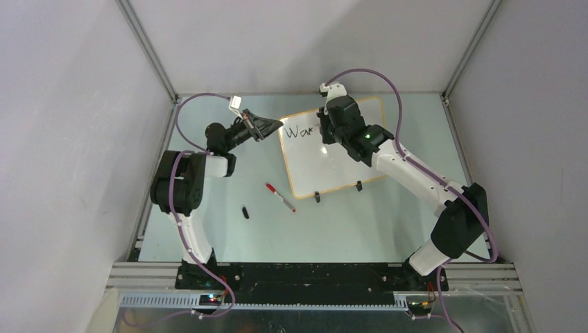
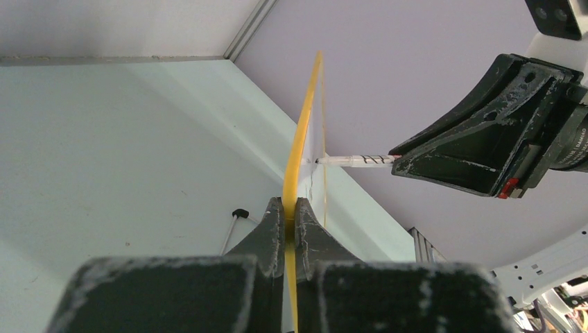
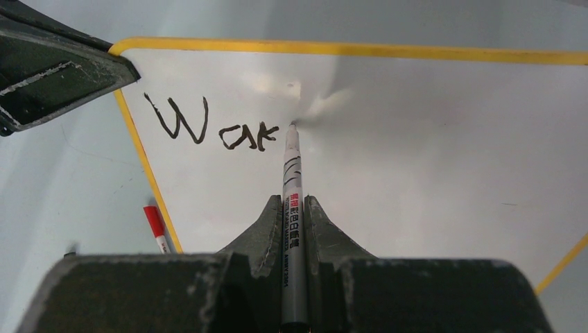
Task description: Write a sentence on the whiteboard
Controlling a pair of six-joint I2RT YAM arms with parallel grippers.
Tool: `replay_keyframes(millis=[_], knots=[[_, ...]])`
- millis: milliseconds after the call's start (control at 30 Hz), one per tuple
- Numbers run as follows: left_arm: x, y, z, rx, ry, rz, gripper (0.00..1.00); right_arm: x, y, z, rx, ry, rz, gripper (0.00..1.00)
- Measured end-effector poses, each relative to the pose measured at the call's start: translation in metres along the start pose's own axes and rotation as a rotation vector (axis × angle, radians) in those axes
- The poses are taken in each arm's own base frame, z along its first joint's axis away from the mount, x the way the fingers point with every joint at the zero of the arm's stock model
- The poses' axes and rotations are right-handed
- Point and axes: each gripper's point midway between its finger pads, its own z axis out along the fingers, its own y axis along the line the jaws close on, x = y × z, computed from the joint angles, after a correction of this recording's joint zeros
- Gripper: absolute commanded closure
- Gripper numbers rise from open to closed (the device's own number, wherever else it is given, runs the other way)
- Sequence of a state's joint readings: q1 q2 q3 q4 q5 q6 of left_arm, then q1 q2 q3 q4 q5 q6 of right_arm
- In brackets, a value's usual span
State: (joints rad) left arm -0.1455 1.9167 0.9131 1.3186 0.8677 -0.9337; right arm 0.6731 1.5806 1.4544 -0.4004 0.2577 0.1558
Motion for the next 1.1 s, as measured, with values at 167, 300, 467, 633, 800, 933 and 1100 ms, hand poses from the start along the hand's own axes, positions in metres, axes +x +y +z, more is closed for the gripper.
replay_keyframes(millis=[167, 300, 467, 633, 800, 933, 1100], knots=[[0.000, 0.000, 0.000, -0.001, 0.000, 0.000, 1.00, -0.001, 0.001, 0.005, 0.001, 0.003, 0.000, 1.00], [0.000, 0.001, 0.000, -0.002, 0.001, -0.003, 1.00, -0.002, 0.001, 0.005, 0.002, 0.005, -0.001, 1.00], [0.000, 0.001, 0.000, -0.003, 0.000, -0.002, 1.00, -0.001, 0.001, 0.005, 0.003, 0.009, -0.001, 1.00], [0.000, 0.001, 0.000, -0.003, 0.001, -0.002, 1.00, 0.000, 0.001, 0.005, 0.004, 0.014, -0.002, 1.00], [0.000, 0.001, 0.000, -0.003, 0.001, -0.002, 1.00, 0.002, 0.000, 0.005, 0.006, 0.021, -0.004, 1.00], [0.000, 0.001, 0.000, -0.004, 0.000, -0.003, 1.00, 0.005, 0.000, 0.005, 0.011, 0.027, -0.008, 1.00], [0.000, 0.001, 0.000, -0.005, -0.001, -0.003, 1.00, 0.011, 0.003, 0.003, 0.017, 0.042, -0.020, 1.00]])
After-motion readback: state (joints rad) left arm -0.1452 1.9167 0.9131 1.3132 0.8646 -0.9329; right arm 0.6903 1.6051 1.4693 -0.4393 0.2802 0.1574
